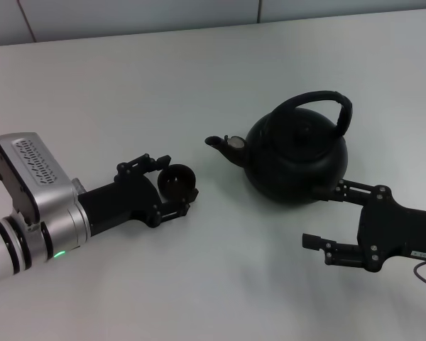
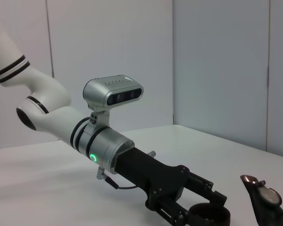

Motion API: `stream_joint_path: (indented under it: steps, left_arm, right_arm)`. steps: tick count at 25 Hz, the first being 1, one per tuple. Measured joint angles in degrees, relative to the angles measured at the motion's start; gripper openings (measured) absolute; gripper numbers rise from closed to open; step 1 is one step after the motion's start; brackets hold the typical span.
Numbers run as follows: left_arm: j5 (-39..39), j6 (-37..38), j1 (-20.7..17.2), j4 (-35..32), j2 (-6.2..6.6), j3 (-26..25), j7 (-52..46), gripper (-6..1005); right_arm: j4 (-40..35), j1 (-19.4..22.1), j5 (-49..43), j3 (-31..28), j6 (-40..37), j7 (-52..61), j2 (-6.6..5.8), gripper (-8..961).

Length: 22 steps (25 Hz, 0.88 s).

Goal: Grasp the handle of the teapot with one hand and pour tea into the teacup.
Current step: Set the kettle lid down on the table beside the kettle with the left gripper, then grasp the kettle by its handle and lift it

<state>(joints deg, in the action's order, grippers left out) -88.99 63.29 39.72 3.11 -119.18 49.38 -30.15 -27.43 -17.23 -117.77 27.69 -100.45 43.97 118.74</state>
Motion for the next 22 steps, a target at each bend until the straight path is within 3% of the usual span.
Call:
stream_joint_path:
  steps: [11, 14, 15, 16, 21, 22]
  left_arm:
    - [0.2, 4.8, -1.5, -2.0, 0.08, -0.2, -0.3, 778]
    - [0.4, 16.4, -9.0, -12.1, 0.51, -2.4, -3.0, 777]
    - [0.4, 16.4, -9.0, -12.1, 0.51, -2.4, -3.0, 777]
    - [0.5, 20.7, -12.0, -16.3, 0.73, -2.9, -5.4, 777]
    - [0.0, 29.1, -19.1, -24.6, 1.82, -2.7, -13.9, 777]
    - [0.0, 29.1, -19.1, -24.6, 1.82, -2.7, -13.9, 777]
  right_arm:
    - [0.0, -0.2, 0.0, 0.0, 0.0, 0.0, -0.01, 742]
    - [-0.3, -0.3, 0.0, 0.0, 0.0, 0.1, 0.03, 742]
    - [-0.3, -0.3, 0.0, 0.0, 0.0, 0.1, 0.03, 742]
    - [-0.5, -0.4, 0.0, -0.1, 0.0, 0.1, 0.06, 742]
    - [-0.5, -0.8, 0.0, -0.1, 0.1, 0.1, 0.08, 742]
    - [-0.5, -0.9, 0.0, -0.1, 0.1, 0.1, 0.08, 742]
